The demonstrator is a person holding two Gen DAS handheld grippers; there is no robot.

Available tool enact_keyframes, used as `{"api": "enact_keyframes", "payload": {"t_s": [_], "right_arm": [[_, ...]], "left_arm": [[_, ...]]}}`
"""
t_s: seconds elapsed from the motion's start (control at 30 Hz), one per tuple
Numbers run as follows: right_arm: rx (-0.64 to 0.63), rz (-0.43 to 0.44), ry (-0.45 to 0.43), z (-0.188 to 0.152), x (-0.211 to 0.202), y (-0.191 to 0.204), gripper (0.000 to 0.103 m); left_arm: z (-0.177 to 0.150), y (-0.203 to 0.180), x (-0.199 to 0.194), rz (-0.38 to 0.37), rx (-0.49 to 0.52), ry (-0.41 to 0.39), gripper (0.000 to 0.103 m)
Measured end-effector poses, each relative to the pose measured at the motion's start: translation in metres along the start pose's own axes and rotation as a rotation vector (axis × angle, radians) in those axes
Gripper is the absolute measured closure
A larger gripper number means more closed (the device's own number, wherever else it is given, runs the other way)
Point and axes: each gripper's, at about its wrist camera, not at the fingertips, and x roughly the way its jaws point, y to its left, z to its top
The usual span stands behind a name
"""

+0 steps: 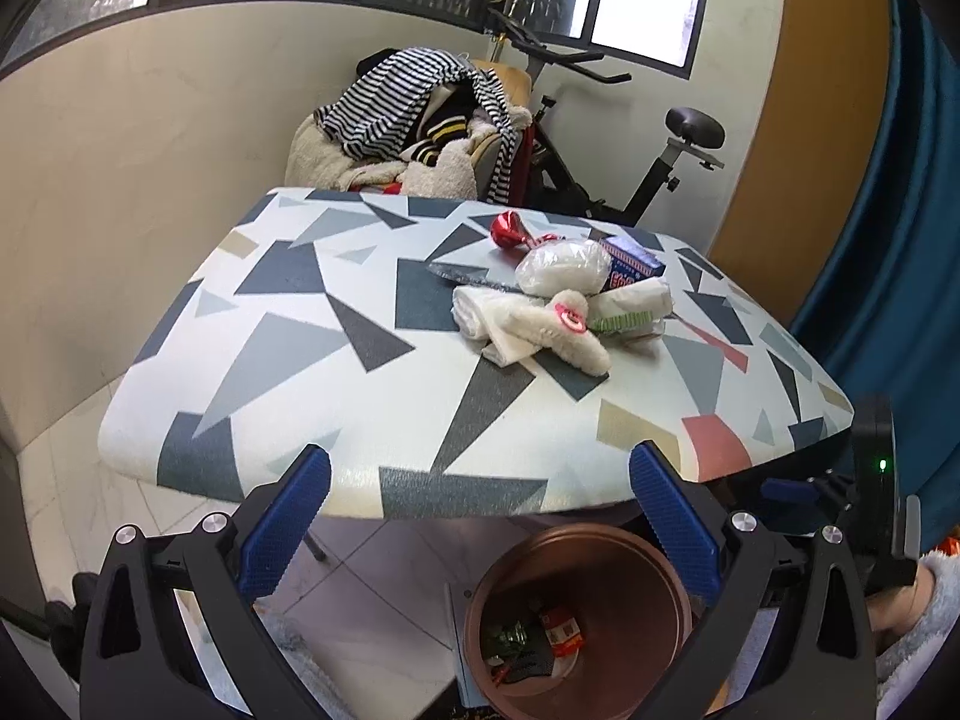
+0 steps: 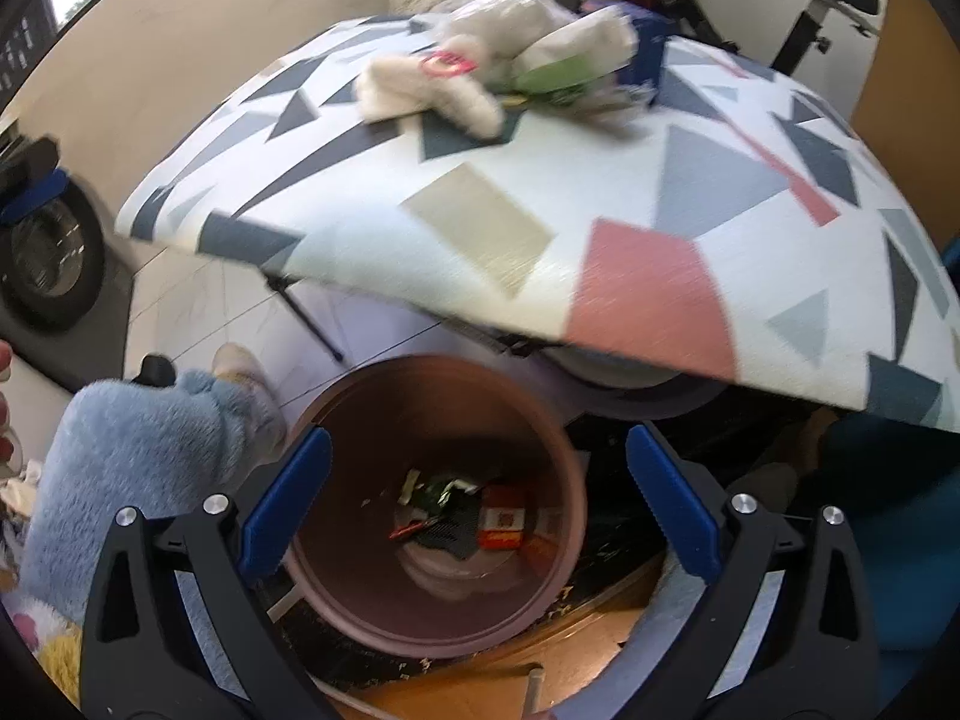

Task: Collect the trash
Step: 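Move the right gripper to the blue ice cream box and grasp it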

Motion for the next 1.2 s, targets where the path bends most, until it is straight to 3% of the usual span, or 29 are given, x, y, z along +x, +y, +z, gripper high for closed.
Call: {"api": "enact_keyframes", "payload": {"t_s": [0.3, 0.43, 0.7, 0.87, 0.97, 1.1, 1.2], "right_arm": [[0.09, -0.065, -0.047, 0.034, -0.01, -0.045, 0.006], [0.125, -0.028, -0.068, 0.051, -0.015, -0.064, 0.006], [0.079, -0.07, -0.146, 0.074, -0.025, -0.079, 0.006], [0.037, -0.072, -0.158, 0.095, -0.022, -0.09, 0.006], [0.057, -0.062, -0.142, 0.111, -0.014, -0.101, 0.006], [0.066, -0.121, -0.152, 0.134, -0.002, -0.108, 0.006], [0.083, -0.083, -0.18, 0.154, 0.008, -0.116, 0.006]], "left_arm": [[0.021, -0.018, 0.013, 0.0, 0.055, -0.026, 0.006], [0.03, -0.025, 0.021, -0.011, 0.067, -0.023, 0.006], [0.042, -0.029, 0.039, -0.032, 0.063, -0.004, 0.006], [0.048, -0.023, 0.056, -0.063, 0.035, 0.026, 0.006], [0.051, -0.016, 0.068, -0.058, 0.022, 0.037, 0.006], [0.055, -0.006, 0.087, -0.036, 0.003, 0.061, 0.006], [0.056, 0.001, 0.101, -0.014, -0.013, 0.082, 0.006]]}}
